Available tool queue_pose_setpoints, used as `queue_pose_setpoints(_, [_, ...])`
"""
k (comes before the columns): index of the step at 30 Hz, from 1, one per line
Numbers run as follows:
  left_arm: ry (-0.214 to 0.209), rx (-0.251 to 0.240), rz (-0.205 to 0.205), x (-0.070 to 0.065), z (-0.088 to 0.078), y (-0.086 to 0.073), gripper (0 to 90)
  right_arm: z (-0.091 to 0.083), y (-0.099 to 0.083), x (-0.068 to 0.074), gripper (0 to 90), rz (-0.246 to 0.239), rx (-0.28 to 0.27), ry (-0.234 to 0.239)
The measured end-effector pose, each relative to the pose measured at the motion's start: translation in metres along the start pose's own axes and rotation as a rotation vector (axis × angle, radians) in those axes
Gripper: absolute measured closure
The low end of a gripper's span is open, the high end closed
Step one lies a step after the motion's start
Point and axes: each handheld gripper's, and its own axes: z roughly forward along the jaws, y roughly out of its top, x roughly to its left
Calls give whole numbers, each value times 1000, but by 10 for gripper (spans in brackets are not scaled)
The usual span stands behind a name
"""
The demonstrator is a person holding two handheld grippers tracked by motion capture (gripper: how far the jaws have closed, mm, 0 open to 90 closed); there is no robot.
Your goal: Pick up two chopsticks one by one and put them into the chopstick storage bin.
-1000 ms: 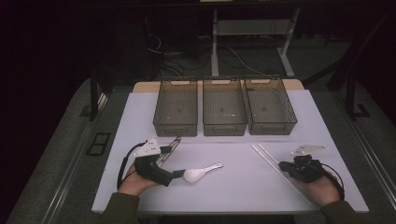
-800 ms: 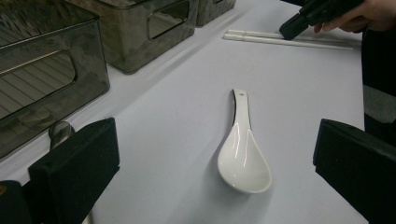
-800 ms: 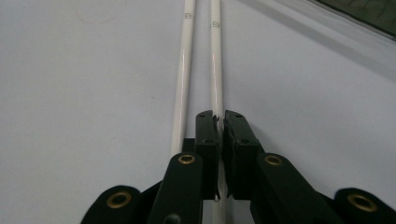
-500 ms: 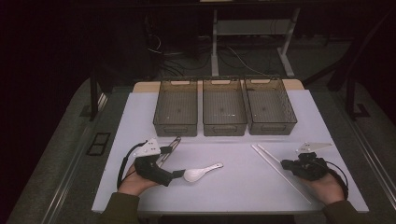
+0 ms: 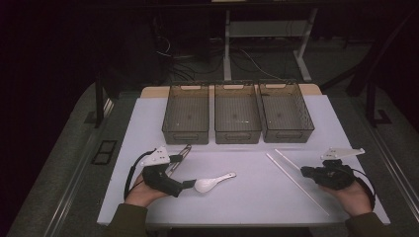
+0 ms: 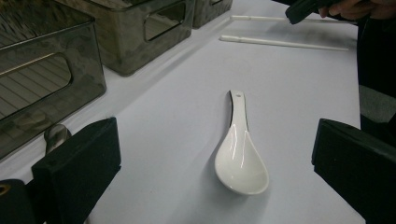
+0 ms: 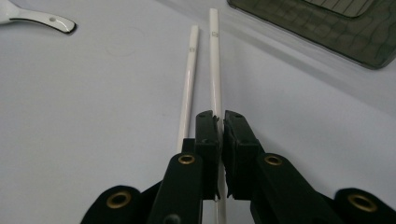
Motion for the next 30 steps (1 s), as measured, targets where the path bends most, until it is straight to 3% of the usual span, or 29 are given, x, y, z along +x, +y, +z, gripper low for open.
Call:
queue_pose_setpoints(14, [8,16,2,1,3,-2,0,-17,18,1,847,-36,-60,51])
queue_pose_setpoints(30, [-1,16,0,1,3,-2,0,-16,49,4,847,-32,-114,104])
